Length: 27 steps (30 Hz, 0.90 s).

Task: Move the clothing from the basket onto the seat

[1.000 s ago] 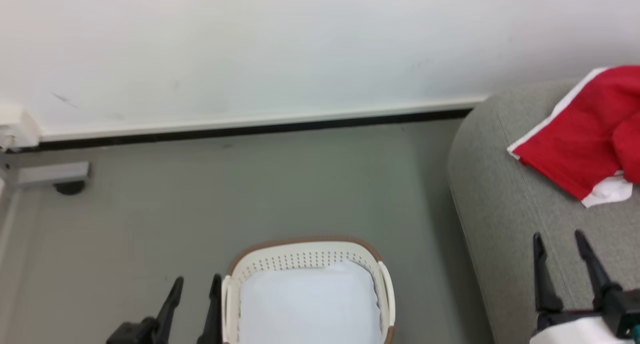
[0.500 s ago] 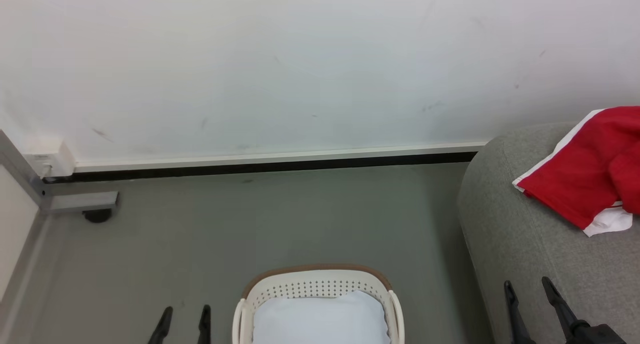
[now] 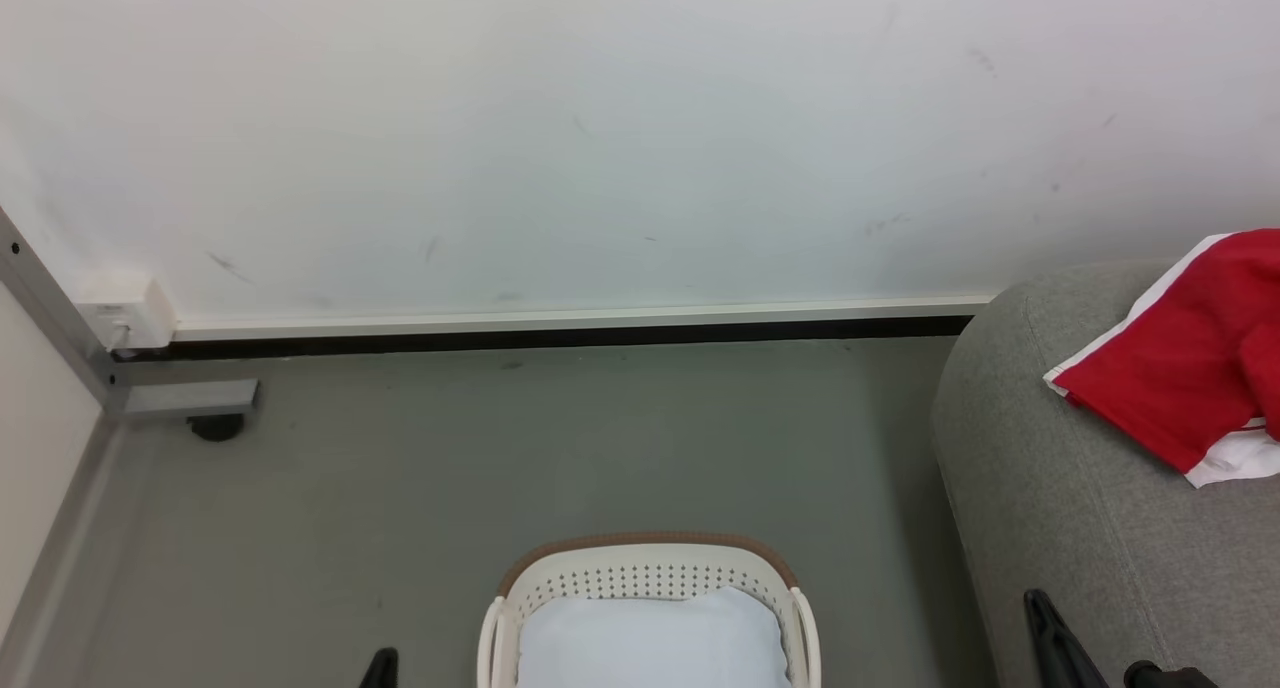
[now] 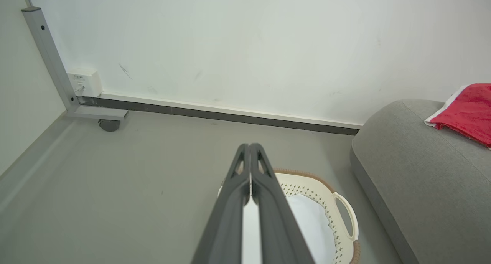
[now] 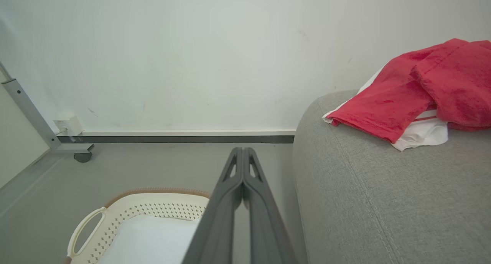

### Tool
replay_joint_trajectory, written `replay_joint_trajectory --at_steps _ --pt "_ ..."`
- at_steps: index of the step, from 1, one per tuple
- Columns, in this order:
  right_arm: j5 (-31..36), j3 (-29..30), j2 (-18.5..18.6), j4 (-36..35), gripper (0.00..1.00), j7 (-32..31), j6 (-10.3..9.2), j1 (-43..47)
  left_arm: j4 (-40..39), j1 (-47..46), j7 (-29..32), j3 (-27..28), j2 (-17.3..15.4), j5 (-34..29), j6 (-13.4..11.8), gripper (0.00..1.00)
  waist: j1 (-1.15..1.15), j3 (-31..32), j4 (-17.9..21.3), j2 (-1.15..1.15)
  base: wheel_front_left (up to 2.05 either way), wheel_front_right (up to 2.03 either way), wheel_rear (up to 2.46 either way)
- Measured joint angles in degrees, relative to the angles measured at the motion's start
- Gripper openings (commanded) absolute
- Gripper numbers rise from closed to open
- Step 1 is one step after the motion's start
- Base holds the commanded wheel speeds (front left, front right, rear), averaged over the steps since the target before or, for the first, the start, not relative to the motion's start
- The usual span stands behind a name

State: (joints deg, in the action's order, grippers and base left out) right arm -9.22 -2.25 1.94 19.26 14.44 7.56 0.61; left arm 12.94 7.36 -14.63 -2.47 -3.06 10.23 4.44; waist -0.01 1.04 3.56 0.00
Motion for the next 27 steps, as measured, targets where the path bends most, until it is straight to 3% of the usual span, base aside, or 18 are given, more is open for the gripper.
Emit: replay_joint_trajectory --at_steps 27 --pt "-27.1 2.8 0.1 -0.9 0.00 -6.9 0.00 -1.7 -1.5 -3.7 6.8 2.9 0.1 27.0 -1.0 0.00 0.01 -0.2 -0.8 0.00 0.00 0.00 0.00"
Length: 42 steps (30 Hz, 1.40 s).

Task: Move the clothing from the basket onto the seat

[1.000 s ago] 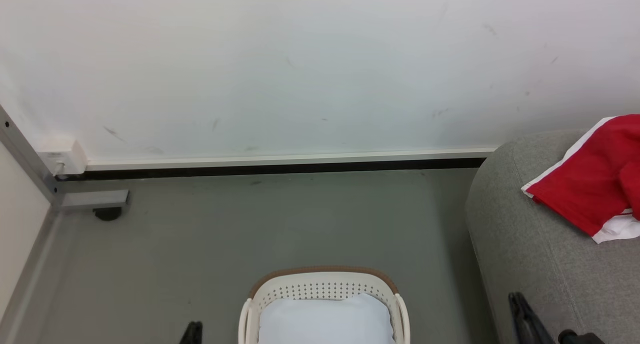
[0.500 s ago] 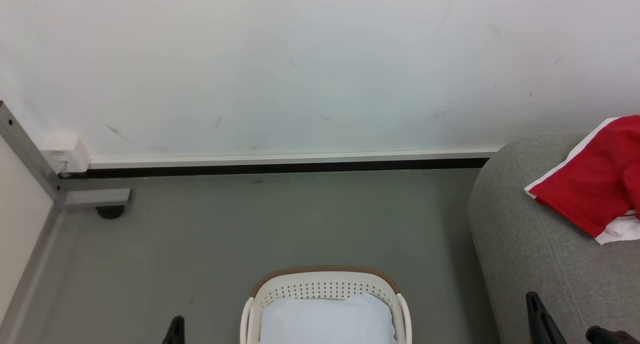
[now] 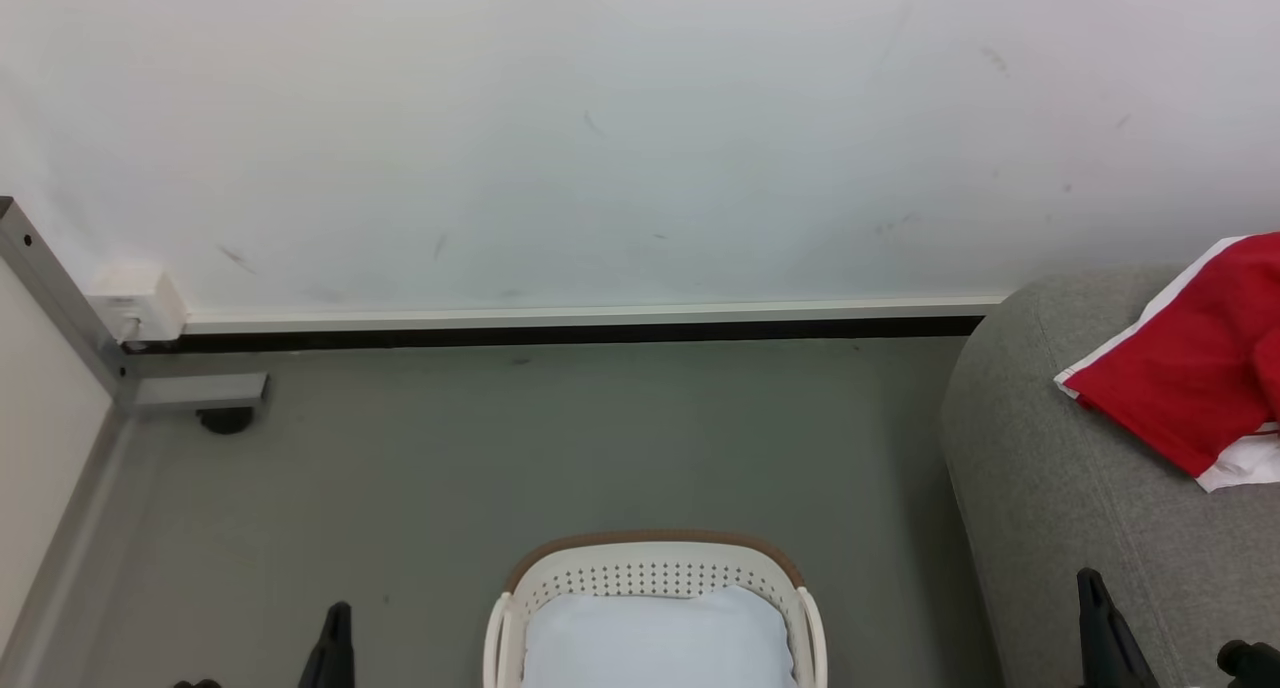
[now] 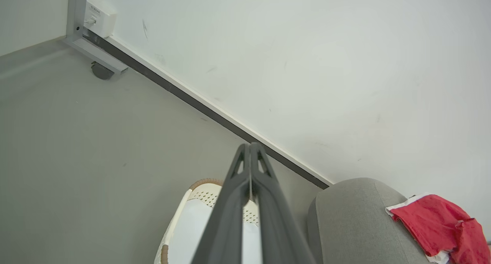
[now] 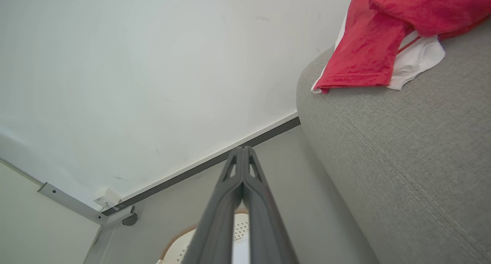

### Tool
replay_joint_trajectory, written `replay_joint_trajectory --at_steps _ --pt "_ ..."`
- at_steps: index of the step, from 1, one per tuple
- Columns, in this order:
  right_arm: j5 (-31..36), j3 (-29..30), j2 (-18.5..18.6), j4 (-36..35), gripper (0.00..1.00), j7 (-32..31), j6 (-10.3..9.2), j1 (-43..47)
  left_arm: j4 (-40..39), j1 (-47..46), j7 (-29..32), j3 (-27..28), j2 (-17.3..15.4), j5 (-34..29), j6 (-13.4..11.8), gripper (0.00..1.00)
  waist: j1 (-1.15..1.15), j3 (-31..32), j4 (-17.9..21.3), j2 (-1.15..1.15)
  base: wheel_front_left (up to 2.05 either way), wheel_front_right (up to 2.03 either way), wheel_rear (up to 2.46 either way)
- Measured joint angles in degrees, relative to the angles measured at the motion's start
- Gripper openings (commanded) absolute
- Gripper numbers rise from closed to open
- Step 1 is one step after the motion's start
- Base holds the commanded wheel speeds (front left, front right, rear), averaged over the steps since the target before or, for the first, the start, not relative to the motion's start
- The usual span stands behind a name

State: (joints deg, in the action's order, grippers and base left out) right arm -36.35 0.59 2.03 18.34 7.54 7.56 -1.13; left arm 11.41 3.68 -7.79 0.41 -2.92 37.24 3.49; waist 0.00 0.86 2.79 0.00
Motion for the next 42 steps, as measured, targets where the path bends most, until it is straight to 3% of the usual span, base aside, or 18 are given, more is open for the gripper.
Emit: replay_joint_trajectory --at_steps 42 --pt "-30.5 2.5 1.0 -1.6 0.00 -7.0 -0.01 -3.5 -2.3 -4.8 7.6 3.3 0.1 29.2 -1.3 0.00 0.00 -0.3 -1.2 0.00 0.00 0.00 0.00"
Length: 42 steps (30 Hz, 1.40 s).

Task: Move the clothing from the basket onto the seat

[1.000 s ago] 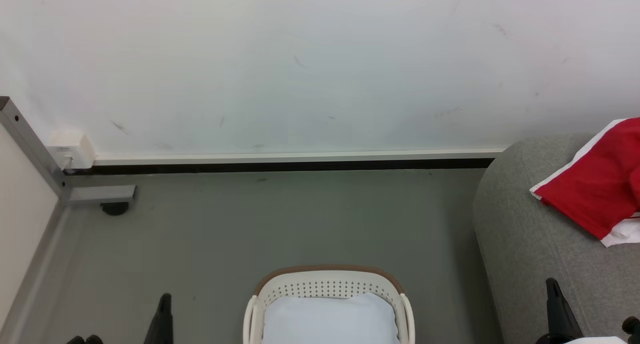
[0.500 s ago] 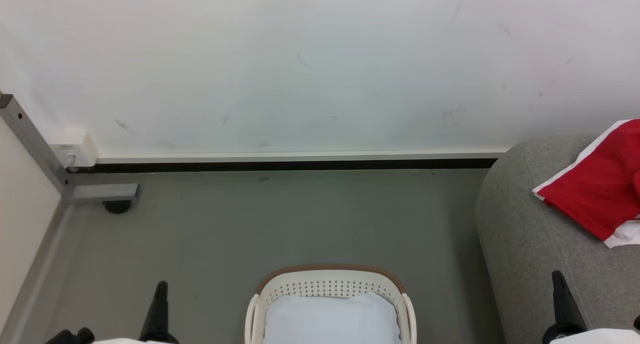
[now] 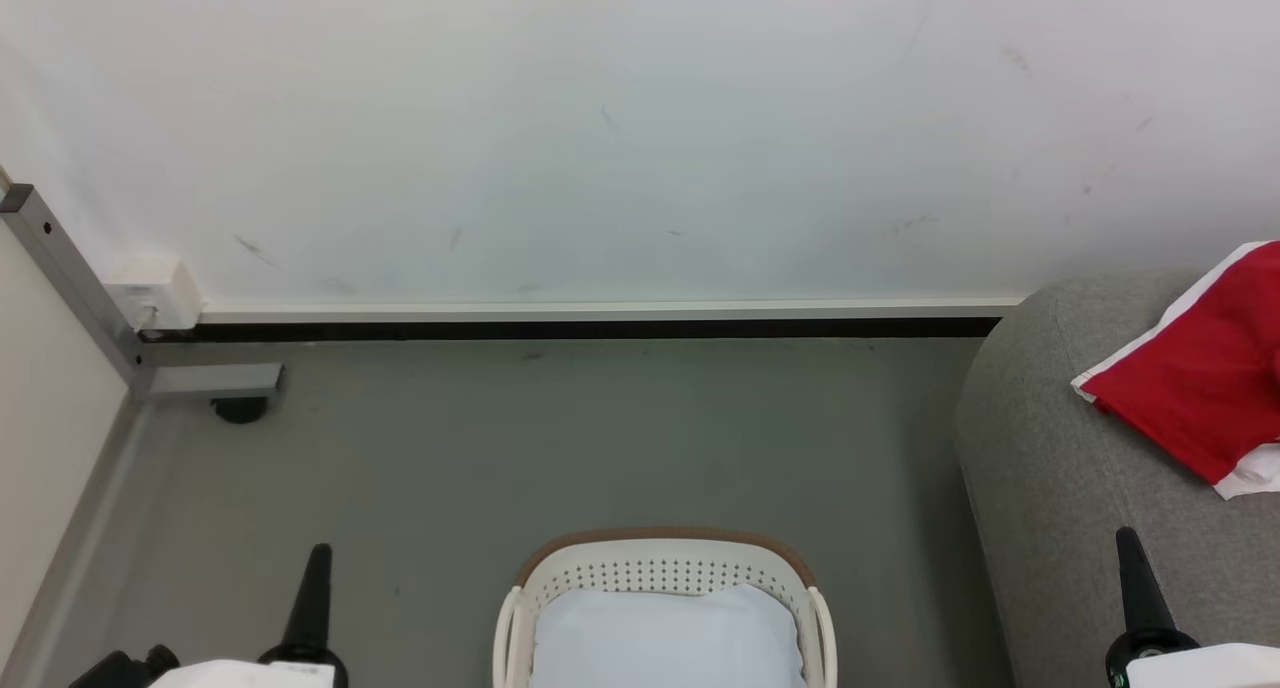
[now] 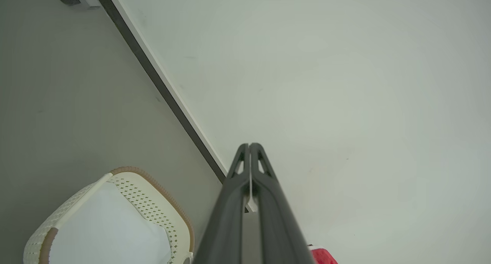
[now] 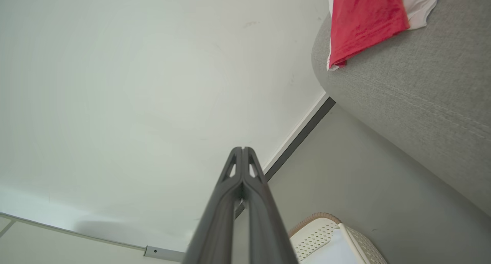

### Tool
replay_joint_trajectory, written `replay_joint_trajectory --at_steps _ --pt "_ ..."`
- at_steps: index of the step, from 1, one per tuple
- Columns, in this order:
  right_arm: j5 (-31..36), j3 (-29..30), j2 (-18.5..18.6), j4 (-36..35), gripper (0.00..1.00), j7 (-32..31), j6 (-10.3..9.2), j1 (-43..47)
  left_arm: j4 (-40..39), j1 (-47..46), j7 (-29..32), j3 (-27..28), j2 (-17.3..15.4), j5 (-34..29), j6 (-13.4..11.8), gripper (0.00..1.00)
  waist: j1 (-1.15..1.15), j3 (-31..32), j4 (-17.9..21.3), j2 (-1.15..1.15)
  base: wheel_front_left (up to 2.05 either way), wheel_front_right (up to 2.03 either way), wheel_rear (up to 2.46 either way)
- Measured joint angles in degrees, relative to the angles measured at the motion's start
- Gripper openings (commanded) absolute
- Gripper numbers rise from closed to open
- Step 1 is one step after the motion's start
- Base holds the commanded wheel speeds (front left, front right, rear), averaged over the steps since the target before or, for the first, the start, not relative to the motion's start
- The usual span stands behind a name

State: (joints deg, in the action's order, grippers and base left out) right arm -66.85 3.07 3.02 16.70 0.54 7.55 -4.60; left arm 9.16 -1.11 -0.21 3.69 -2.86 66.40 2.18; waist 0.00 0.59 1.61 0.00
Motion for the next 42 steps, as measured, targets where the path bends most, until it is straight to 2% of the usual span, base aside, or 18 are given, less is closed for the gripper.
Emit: replay_joint_trajectory --at_steps 42 --pt "-22.4 0.2 1.9 -1.2 0.00 -3.5 0.00 -2.3 -1.4 -3.4 5.3 2.3 0.0 20.4 -0.8 0.00 0.00 -0.3 -1.2 0.00 0.00 0.00 0.00"
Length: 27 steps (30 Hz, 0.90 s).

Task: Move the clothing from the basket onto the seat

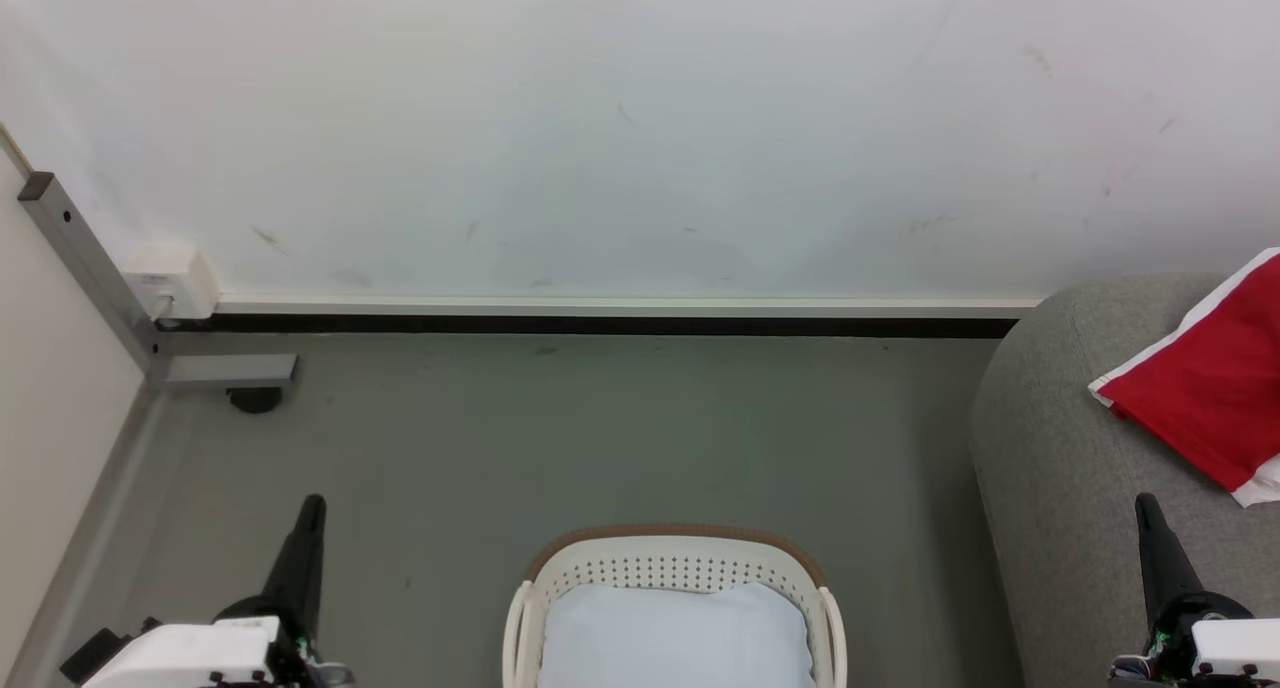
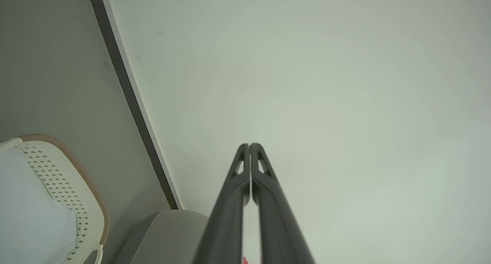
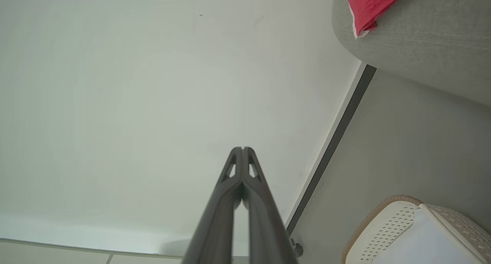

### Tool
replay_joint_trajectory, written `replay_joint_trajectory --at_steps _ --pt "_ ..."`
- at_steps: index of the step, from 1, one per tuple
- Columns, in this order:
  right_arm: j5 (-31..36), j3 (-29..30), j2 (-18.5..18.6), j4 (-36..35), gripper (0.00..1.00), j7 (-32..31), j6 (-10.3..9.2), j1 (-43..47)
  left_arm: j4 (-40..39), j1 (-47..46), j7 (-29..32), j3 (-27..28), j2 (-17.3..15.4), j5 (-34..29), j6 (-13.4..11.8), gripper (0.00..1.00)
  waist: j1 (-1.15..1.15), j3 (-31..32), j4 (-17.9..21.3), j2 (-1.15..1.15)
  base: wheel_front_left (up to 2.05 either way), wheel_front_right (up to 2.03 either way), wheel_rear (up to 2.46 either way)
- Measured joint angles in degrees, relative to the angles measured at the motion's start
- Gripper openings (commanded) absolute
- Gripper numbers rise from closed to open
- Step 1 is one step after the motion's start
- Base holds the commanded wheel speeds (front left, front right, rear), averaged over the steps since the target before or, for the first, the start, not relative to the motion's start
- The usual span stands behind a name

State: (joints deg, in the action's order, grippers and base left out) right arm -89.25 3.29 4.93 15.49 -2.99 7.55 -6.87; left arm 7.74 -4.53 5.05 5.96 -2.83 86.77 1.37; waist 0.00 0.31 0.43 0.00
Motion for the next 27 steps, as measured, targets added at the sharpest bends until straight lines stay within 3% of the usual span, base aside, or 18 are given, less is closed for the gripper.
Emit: replay_joint_trajectory --at_steps 14,27 --pt "-6.4 -0.6 0.8 -0.4 0.00 -0.5 0.00 -0.4 -0.4 -1.0 1.4 0.7 0.0 5.2 -0.3 0.00 0.00 -0.1 -0.4 0.00 0.00 0.00 0.00" --pt "-7.5 -1.6 1.7 -0.5 0.00 0.1 0.00 -0.5 -0.4 -1.0 1.4 0.7 0.0 5.2 -0.3 0.00 0.00 -0.1 -0.4 0.00 0.00 0.00 0.00"
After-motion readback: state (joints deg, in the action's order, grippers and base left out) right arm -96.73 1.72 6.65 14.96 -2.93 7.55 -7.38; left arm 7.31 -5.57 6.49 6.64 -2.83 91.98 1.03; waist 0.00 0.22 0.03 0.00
